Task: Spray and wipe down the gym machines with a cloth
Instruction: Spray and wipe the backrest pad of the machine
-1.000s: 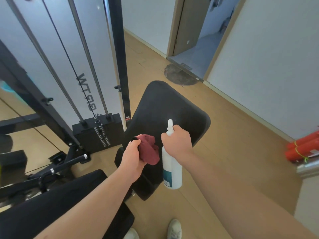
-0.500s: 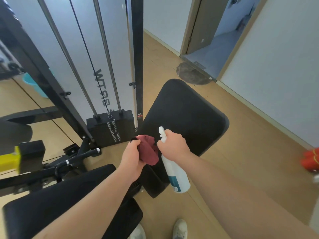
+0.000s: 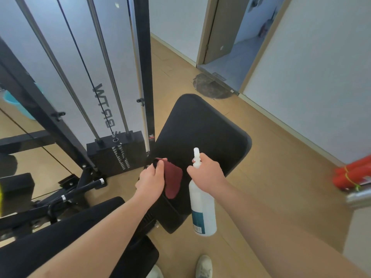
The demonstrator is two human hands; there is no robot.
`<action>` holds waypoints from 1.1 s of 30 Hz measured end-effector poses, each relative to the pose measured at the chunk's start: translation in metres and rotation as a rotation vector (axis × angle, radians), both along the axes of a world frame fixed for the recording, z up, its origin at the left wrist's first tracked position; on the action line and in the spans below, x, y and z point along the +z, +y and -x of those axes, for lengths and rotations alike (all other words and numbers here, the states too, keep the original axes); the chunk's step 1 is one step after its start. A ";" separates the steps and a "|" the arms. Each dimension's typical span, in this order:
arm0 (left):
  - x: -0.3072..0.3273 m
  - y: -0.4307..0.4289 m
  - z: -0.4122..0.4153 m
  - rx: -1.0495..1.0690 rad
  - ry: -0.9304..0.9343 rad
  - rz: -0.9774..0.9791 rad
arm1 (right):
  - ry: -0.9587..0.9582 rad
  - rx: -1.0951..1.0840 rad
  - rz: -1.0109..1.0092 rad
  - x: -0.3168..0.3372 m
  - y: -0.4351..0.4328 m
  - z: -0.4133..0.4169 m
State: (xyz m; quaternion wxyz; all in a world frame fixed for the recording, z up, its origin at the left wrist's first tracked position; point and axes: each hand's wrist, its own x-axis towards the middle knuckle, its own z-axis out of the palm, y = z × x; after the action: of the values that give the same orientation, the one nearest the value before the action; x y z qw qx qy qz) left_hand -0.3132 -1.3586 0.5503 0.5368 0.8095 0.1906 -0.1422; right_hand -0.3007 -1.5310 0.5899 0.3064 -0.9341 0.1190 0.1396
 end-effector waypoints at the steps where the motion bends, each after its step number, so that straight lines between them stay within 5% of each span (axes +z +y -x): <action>1: 0.000 -0.003 -0.002 -0.082 -0.002 -0.187 | -0.004 -0.004 -0.005 0.005 -0.005 -0.001; 4: 0.012 -0.011 -0.005 -0.199 0.024 -0.548 | -0.020 0.038 0.010 0.015 -0.016 0.000; 7: 0.019 -0.013 -0.009 -0.287 0.016 -0.654 | -0.022 0.072 0.049 0.017 -0.024 0.004; 13: 0.031 -0.016 -0.011 -0.182 -0.136 -0.220 | 0.026 0.028 -0.020 0.019 -0.038 0.014; 19: 0.037 -0.028 -0.014 0.063 -0.024 0.420 | -0.012 0.026 -0.027 0.024 -0.043 0.017; 22: 0.049 -0.034 -0.020 0.060 -0.037 0.393 | -0.023 0.024 -0.043 0.032 -0.047 0.018; 27: 0.064 -0.046 -0.036 -0.050 -0.161 -0.182 | -0.074 0.024 -0.031 0.043 -0.054 0.019; 33: 0.079 -0.065 -0.061 -0.050 -0.375 0.183 | -0.144 0.029 -0.072 0.057 -0.062 0.020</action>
State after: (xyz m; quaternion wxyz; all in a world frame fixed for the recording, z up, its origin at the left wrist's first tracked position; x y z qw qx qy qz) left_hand -0.2526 -1.4231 0.6289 0.6304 0.7742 0.0535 -0.0187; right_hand -0.3206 -1.5935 0.6471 0.3456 -0.9316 0.0780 0.0809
